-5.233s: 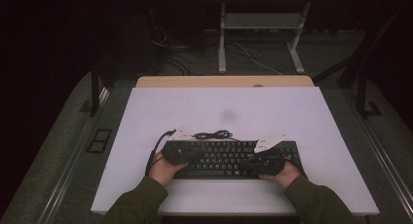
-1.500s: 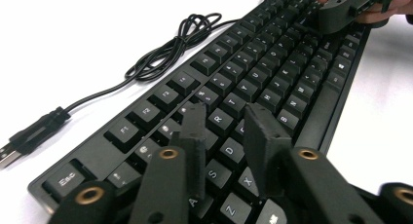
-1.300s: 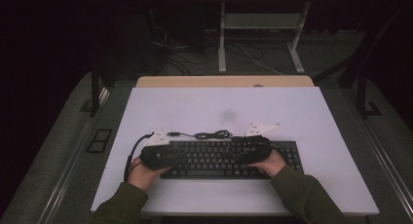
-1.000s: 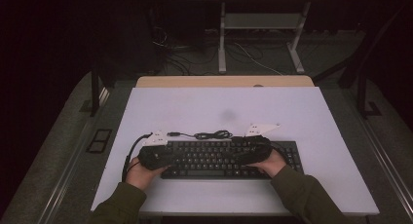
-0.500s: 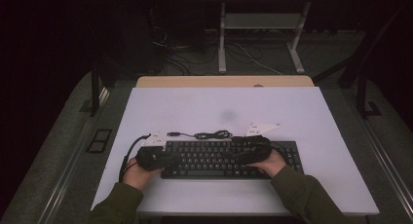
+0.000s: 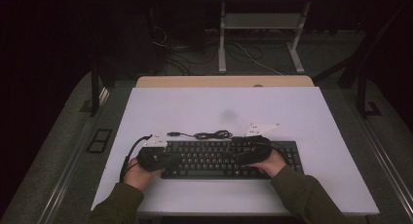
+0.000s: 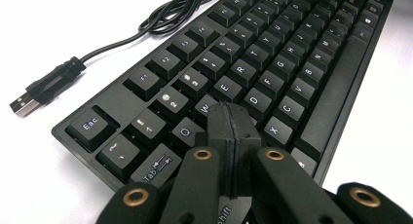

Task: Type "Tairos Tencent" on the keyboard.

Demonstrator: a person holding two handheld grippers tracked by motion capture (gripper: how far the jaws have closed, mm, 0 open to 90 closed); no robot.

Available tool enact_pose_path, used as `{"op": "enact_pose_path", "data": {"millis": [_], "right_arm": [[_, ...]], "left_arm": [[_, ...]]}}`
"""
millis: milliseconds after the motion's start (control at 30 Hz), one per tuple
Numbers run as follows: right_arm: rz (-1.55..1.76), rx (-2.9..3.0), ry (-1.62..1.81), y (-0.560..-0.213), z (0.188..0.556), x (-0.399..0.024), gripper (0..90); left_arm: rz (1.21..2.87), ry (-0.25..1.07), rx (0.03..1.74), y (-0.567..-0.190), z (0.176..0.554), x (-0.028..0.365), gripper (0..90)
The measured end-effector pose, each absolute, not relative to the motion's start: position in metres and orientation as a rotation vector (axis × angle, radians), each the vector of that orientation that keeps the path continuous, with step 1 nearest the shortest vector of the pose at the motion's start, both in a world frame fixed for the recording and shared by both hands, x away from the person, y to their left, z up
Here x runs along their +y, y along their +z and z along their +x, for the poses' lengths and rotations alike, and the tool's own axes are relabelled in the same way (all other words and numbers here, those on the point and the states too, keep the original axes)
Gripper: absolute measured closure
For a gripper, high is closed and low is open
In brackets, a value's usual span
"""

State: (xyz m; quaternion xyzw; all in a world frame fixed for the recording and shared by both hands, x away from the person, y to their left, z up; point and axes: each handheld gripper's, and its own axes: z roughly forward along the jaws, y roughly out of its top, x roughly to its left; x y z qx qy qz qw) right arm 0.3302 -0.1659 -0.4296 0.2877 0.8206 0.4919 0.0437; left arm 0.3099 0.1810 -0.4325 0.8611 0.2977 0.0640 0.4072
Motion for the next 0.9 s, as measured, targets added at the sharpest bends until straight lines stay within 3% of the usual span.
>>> {"op": "enact_pose_path", "data": {"millis": [900], "right_arm": [[0.882, 2.507, 1.506, -0.429, 0.3304, -0.1665, 27.8]], "left_arm": [[2.167, 0.177, 0.746, -0.4302, 0.3097, 0.1797, 88.8]]}}
